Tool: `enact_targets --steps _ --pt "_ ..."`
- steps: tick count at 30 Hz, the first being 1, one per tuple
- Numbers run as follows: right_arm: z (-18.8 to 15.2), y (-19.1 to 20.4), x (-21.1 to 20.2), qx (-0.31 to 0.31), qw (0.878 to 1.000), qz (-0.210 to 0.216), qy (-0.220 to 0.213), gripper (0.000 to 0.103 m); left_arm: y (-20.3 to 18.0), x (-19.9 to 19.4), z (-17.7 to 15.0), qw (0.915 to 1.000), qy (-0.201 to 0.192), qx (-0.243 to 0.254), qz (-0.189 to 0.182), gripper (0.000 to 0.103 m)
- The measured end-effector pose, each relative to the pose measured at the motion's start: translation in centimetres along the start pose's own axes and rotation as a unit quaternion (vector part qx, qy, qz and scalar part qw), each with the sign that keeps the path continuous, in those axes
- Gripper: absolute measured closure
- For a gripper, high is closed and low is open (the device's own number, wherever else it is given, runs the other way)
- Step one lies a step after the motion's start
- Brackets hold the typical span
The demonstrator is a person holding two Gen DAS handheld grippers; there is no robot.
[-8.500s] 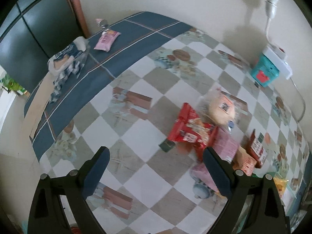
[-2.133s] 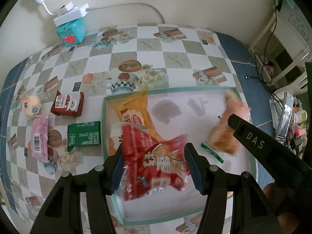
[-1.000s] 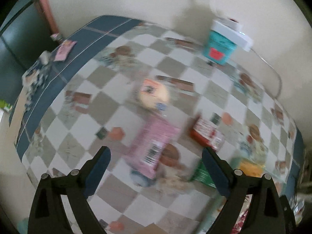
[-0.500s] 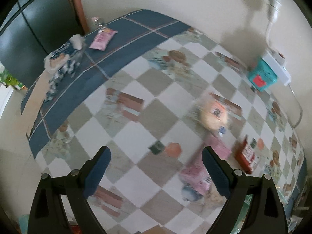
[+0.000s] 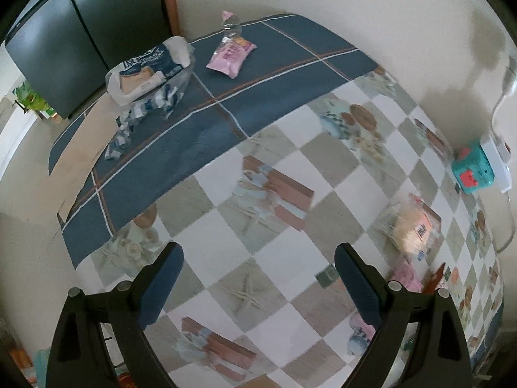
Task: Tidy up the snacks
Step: 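Move both tools back toward the snack pile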
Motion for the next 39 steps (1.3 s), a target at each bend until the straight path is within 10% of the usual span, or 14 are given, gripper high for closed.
enact_targets --steps 39 --pt "-1.1 -1.5 5.4 0.052 0.998 0.025 0.032 0.0 -5.7 6.2 -1.2 0.9941 0.065 0.072 -0.049 0.008"
Point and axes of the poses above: each gripper's, at about its wrist camera, not at the fingertips, and x roughly the way its jaws point, y to its left, z to its top, the point moved 6 cm from there along x, roughly the way its jaws point, and after that the axes turned 11 degrees about -y, right-handed, at the moved point
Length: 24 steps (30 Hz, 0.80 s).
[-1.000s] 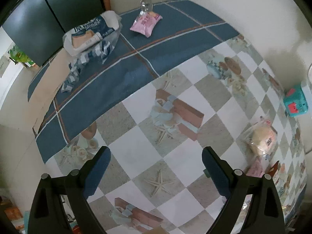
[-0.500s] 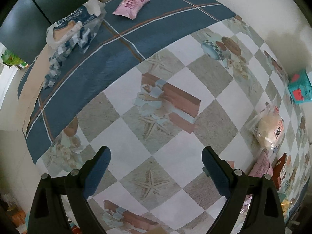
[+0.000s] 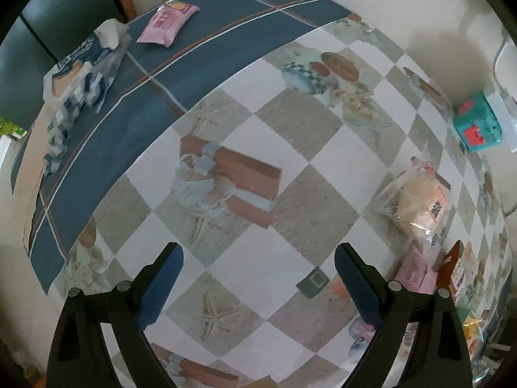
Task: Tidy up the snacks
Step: 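Move both tools back toward the snack pile, then grasp the green box with the right gripper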
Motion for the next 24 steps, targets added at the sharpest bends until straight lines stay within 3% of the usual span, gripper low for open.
enact_targets --steps 5,10,16,21,24 --pt "0.4 1.1 -0.2 0.0 1.0 0.019 -0.015 0.003 -2.2 0.4 0.4 0.9995 0.002 0.018 -0.024 0.008" --pt "0.9 -1.1 -0.4 0.024 1.0 0.005 -0.018 0.009 -4.8 0.3 -0.1 0.9967 0.008 0.057 -0.057 0.008" --pt "1.8 -4.3 -1.0 0.054 0.998 -0.003 -0.027 0.022 -8.4 1.0 -1.5 0.9902 0.038 0.086 -0.103 0.008" --pt "1.7 -4.7 -0.8 0.05 0.999 -0.005 -0.021 0.045 -11.1 0.9 -2.8 0.9853 0.044 0.102 -0.13 0.008" --pt "1.1 -4.1 -0.1 0.03 0.999 -0.007 -0.007 0.047 -12.4 0.8 -3.6 0.9831 0.043 0.12 -0.132 0.008"
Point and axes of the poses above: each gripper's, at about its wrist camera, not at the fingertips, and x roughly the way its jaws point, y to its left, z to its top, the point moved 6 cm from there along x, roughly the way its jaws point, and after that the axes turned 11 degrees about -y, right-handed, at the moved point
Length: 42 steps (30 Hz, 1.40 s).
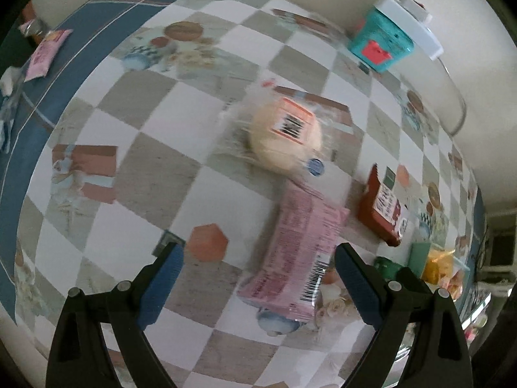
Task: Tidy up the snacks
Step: 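Grasp the green box with the right gripper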
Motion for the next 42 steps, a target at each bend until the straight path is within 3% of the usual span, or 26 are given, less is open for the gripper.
enact_targets --steps 7,13,19,26,30,35,38,42 --pt "-0.7 0.5 0.6 -0.028 0.999 -0.019 0.004 0.047 -1.4 1.4 -0.6 0.9996 0.014 0.021 0.008 0.008" --pt "-1.1 1.9 0.4 -0.036 0.999 0.019 0.015 0.047 -0.4 2.2 -1.1 0.9992 0.021 0.008 0.033 0.008" --pt "0.2 0.2 -0.6 -0.032 0.999 -0.029 -0.016 0.047 0.0 1.6 -0.9 0.9988 0.011 0.013 0.045 0.008" --pt "-0.1 -1.4 0.7 0.0 0.999 -0.038 -0.005 0.046 -2.1 1.8 -1.2 0.9991 0.016 0.034 0.02 0.008" --pt "-0.3 -0.5 0.6 0.003 1.0 -0.01 0.001 0.044 -2.4 2.6 -1.6 0.9988 0.024 0.033 0.028 0.008" --pt "-0.8 1.5 0.3 0.016 0.997 0.069 0.022 0.044 -0.9 2.8 -1.6 0.9989 0.025 0.015 0.037 0.008" --pt "-0.8 1.8 0.1 0.002 0.998 0.061 0.017 0.044 -0.3 2.9 -1.5 0.9989 0.025 0.006 0.039 0.008" --pt "-1.2 1.5 0.6 -0.024 0.999 0.019 0.021 0.028 0.1 3.0 -1.7 0.9987 0.023 0.009 0.046 0.008"
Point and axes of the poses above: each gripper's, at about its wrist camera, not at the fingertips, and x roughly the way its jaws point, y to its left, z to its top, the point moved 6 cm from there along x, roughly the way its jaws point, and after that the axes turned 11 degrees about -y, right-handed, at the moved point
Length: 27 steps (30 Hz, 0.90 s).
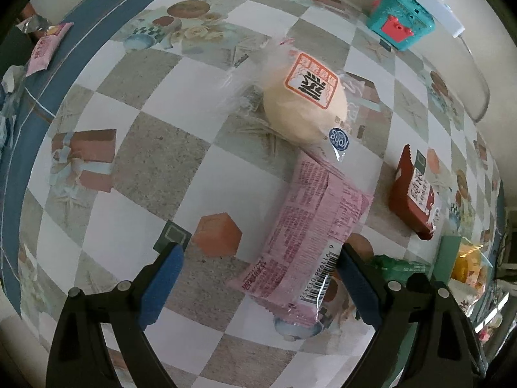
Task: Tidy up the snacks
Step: 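Grasp the green box with the right gripper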
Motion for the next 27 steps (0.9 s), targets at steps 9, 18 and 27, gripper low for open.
enact_targets --steps 9,18,27 --pt "-1.3 2.7 1.0 -0.081 0.997 -0.009 0.015 0.017 0.7 -0.9 0.0 1.0 0.001 -0.006 0.002 0.008" --pt "-2.1 3.2 2.3 -0.115 0.992 -0.043 0.02 0.017 2.2 -0.8 -0.4 0.9999 0.002 -0.012 0.008 0.01" --pt "-2.2 2.6 3.0 -0.106 0.993 -0.039 0.022 0.029 2.3 -1.5 -0.9 1.0 0.002 -0.007 0.003 0.032"
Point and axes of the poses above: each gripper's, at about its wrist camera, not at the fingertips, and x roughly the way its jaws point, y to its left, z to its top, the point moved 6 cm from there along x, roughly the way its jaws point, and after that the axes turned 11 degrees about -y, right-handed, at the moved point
